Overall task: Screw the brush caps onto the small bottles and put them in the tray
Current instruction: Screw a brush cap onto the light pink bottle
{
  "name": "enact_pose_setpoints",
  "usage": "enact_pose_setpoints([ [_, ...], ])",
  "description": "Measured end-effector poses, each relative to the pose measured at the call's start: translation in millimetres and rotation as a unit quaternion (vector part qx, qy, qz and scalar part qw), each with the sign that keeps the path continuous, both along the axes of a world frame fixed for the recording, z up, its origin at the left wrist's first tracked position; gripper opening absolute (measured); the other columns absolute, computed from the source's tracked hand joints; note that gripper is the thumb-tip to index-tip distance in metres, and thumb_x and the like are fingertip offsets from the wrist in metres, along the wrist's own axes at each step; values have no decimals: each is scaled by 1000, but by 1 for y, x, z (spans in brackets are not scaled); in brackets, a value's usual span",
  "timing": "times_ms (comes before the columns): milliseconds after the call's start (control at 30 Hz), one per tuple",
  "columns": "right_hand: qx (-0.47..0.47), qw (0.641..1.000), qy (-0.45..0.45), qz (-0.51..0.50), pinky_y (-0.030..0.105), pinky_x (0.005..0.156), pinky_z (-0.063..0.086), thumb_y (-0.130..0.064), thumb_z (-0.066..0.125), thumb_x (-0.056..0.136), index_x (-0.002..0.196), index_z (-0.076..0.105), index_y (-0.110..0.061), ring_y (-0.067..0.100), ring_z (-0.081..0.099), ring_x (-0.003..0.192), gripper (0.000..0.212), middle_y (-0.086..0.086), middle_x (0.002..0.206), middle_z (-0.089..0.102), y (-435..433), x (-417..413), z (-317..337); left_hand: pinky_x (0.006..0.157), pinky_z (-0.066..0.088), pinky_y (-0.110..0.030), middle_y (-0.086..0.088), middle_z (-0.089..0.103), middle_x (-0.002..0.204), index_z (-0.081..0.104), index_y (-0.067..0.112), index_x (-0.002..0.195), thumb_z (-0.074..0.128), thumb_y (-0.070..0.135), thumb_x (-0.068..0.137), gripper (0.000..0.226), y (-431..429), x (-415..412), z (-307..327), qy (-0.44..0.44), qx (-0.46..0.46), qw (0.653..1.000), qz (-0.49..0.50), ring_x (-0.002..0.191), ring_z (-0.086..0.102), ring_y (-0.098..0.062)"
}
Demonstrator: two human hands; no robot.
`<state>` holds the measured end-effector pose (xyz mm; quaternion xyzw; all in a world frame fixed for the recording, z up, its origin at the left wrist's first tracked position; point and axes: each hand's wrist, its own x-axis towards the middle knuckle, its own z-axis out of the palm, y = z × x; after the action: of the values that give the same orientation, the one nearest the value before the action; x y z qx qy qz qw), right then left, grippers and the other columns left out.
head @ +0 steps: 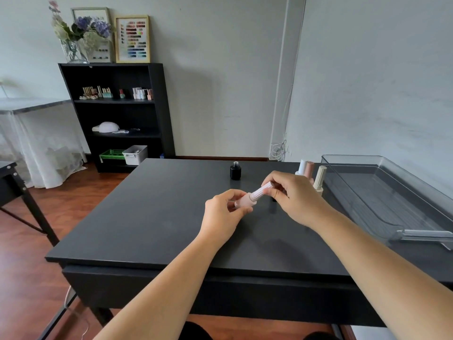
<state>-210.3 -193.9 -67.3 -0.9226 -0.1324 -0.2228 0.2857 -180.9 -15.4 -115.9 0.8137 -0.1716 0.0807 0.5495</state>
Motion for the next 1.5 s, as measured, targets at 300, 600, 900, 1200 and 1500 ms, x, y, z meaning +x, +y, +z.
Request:
enact_pose_setpoints([
  [300, 15, 1000, 10, -2, 22, 57, 25, -25, 60, 90, 84, 64, -16, 5, 44, 52, 11, -9, 52, 44, 3, 3, 7, 71, 49, -6, 13, 70, 90, 69, 31, 95, 79, 18, 73, 27, 0, 0, 2, -15, -43, 999, 18, 83, 65, -1],
  [600, 27, 999, 4, -37, 25, 62, 43, -21, 61, 89, 84, 65, -18, 4, 60, 64, 7, -5, 72, 67, -46, 25, 74, 81, 46, -15, 12, 65, 105, 60, 29, 111, 83, 28, 67, 50, -5, 38, 44, -40, -28, 999, 12, 98, 61, -1],
  [900, -168, 977, 50, -120, 32, 74, 33, -33, 60, 88, 85, 62, -13, 21, 51, 89, 20, -1, 89, 57, -71, 75, 68, 101, 35, -28, 0, 49, 135, 45, 18, 132, 74, 29, 78, 62, -23, 95, 19, 22, 60, 993, 100, 127, 43, -14],
  [1200, -271, 950, 63, -145, 37, 85, 25, -42, 57, 87, 79, 56, -26, 19, 42, 108, 18, -2, 109, 55, -80, 101, 52, 86, 43, -25, -4, 57, 127, 48, 17, 130, 73, 28, 79, 58, -40, 134, 10, 91, 70, 988, 101, 111, 54, -21],
  [1500, -267, 951, 44, -152, 38, 88, 23, -46, 59, 85, 100, 65, -26, 18, 42, 116, 26, -5, 118, 55, -82, 104, 46, 84, 44, -28, -5, 65, 114, 60, 15, 118, 71, 21, 80, 39, -45, 135, 9, 78, 22, 986, 145, 95, 56, -16],
])
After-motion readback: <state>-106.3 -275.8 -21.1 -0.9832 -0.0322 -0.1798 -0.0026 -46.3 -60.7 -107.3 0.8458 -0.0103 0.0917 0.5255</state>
